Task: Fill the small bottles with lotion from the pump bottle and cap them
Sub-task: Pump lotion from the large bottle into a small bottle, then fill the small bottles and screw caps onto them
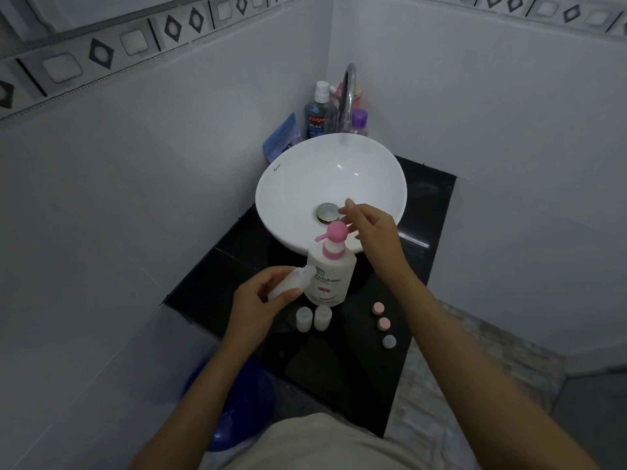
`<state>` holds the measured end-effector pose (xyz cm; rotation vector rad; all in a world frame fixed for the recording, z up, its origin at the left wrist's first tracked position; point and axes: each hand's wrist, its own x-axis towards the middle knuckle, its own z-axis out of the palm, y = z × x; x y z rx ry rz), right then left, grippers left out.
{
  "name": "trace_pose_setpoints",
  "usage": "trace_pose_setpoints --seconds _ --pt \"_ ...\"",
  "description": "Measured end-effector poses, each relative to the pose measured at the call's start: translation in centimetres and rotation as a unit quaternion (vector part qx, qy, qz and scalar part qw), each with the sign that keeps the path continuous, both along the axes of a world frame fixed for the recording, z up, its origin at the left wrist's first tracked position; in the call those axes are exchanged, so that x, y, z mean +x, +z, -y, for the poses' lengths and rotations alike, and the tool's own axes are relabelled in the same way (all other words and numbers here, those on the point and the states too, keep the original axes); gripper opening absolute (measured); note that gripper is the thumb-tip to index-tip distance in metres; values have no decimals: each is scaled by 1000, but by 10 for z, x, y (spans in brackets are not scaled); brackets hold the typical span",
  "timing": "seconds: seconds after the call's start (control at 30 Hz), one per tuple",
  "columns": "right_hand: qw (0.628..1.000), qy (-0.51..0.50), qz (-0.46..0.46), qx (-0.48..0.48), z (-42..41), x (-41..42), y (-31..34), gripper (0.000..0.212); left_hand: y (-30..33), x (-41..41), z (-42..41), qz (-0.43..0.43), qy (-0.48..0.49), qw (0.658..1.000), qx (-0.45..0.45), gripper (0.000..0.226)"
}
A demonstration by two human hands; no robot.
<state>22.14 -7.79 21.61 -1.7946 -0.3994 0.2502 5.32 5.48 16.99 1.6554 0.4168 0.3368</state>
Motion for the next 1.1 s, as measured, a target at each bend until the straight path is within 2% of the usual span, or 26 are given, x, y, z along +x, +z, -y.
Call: trace_pose_setpoints --seconds 0.17,0.27,0.37,0.47,0.57,0.63,0.7,0.8,0.93,1.0,1.1 --pt "994 -109 24 5 45 -10 -25 31 -11 -6 10 -13 -15 1000 -23 32" --pt "987 -137 -8 -78 68 -15 -61 24 -17 -9 17 -22 -26 999 -41 33" --pt "973 -103 -41 -204 81 -18 -90 21 -22 -10 22 -47 -31 996 -65 33" --pt "941 -47 -69 -327 82 -13 -115 26 -26 -11 25 -61 -34 995 -69 30" --pt "880 -2 -21 -475 78 -4 -132 36 -26 -12 26 -65 -36 995 -69 28" --pt "845 21 5 -534 74 -3 -132 36 -26 -13 25 -68 -31 995 -70 28" --pt "828 43 14 -560 72 -3 -131 30 -26 -13 24 -72 -27 995 -67 29" --pt "829 51 14 -556 70 -3 -136 21 -25 -14 22 -73 -29 996 -52 30" --pt "853 36 -19 -520 72 -3 -136 16 -17 -15 24 -71 -35 995 -58 30" --pt "890 3 -52 -454 73 -6 -127 16 -14 -16 25 -72 -34 995 -66 27" --pt "957 -46 -86 -274 75 -21 -92 12 -11 -17 25 -71 -41 995 -59 23"
